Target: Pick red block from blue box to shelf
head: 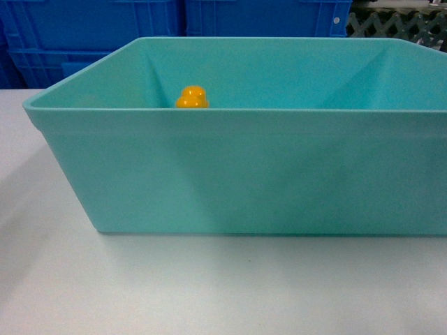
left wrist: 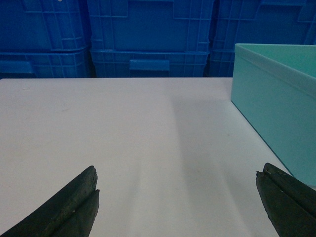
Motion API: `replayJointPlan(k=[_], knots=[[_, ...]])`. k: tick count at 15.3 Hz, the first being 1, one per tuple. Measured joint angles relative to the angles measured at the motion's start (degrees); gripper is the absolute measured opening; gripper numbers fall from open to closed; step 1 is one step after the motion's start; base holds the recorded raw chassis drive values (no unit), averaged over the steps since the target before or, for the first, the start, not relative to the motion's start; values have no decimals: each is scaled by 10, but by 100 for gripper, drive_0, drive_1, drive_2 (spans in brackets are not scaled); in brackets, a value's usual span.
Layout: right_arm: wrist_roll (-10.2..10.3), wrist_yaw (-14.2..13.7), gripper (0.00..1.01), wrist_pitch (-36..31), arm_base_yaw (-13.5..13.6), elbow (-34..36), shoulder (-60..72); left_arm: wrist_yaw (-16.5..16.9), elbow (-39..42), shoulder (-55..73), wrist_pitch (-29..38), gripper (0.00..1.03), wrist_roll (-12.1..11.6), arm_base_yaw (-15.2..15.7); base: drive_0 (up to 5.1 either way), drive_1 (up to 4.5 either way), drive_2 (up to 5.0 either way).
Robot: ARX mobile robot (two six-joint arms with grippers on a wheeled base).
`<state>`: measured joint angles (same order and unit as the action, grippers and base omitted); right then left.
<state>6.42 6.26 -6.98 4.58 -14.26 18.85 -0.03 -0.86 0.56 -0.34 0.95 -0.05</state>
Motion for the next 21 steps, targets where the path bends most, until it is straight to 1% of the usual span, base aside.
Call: replayJointPlan(k=[21], knots=[[0,0,26,0,0,0,0,0,0,0,1,98,-2,0,0,0,0]])
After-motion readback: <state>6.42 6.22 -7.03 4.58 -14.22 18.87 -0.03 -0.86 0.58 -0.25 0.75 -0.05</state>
